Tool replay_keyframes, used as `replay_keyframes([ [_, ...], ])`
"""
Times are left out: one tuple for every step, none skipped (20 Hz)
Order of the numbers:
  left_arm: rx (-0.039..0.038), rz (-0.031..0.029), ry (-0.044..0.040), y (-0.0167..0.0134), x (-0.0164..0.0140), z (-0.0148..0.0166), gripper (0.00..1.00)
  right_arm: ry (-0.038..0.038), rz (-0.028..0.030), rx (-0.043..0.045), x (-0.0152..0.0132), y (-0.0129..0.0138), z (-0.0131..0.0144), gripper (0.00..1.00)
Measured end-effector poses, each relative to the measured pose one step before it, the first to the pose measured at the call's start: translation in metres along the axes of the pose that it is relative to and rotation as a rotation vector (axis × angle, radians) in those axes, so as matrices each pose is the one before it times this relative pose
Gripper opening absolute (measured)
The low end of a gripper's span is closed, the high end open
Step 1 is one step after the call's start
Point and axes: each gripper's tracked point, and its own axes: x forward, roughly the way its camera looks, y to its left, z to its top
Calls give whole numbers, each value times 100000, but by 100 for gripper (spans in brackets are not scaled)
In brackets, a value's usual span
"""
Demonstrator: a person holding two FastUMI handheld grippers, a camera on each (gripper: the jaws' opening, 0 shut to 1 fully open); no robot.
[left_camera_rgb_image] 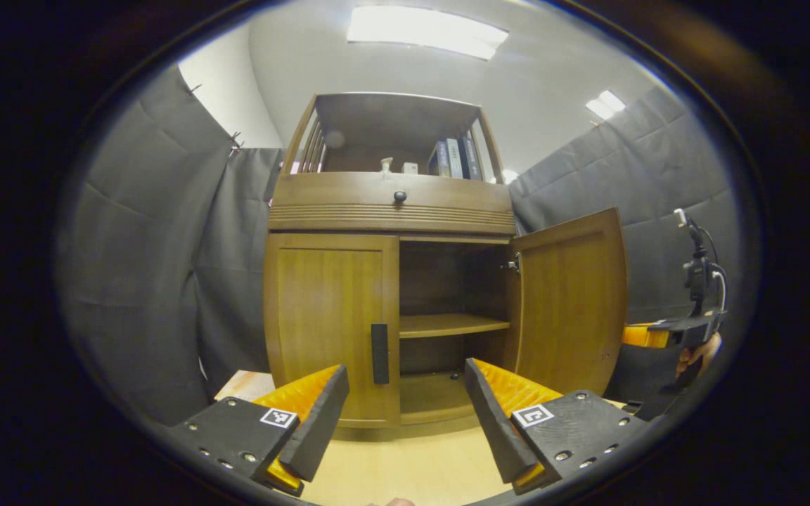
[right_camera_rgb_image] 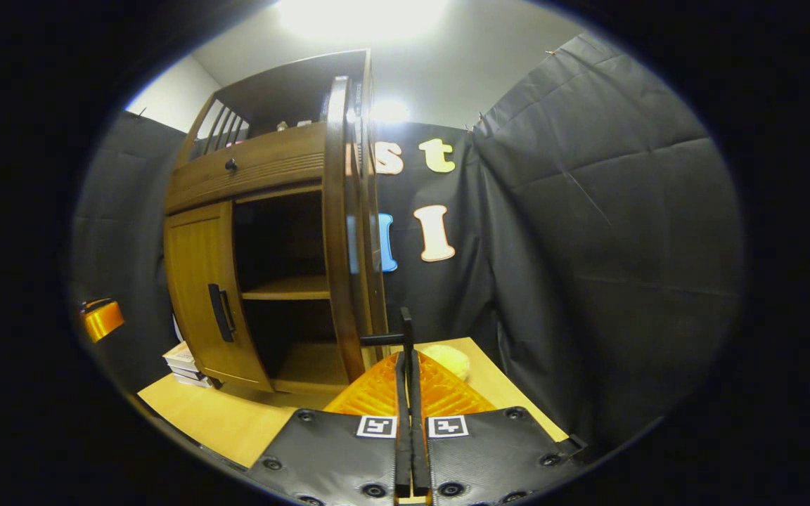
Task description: Open the right door of the double-door shoe cabinet with the right hand, and open the left door with the left hand.
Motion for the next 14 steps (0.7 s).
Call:
replay_keyframes([
  [-9,142,37,122,472,-73,95,-1010,-946,-1387,-310,-287,412,3],
  [13,268,115,231,484,-243,95,-1060,-1122,-1509,-429,-284,339,2],
  [138,207,-55,224,558,-106,95,-847,-390,-794,-453,-127,570,2],
  [285,394,-143,285,629,-63,95,-731,-68,-204,-497,-1,490,2],
  [367,286,-580,245,661,90,95,-806,-542,196,-516,-27,451,2],
  [213,237,-437,235,775,74,95,-669,1283,659,-612,145,414,10],
  [160,190,-522,262,787,110,95,-701,498,805,-795,227,308,7],
  [268,311,-668,362,726,199,95,-1356,-1182,24,-616,-245,369,36],
  [219,625,-762,456,821,103,95,-2002,-3079,-867,-790,-726,549,65],
  [-228,622,-617,489,833,100,95,-2043,-3356,-627,-585,-861,314,94],
  [-646,264,-291,325,660,104,95,-1416,-1651,-83,-552,-413,389,92],
  [-806,-30,-480,296,796,-62,95,-580,-1064,332,-773,-214,38,95],
  [-287,368,-341,340,736,17,95,172,-854,51,-621,-294,34,95],
  [424,296,-45,349,697,-38,95,340,-1458,-539,-581,-517,-165,95],
])
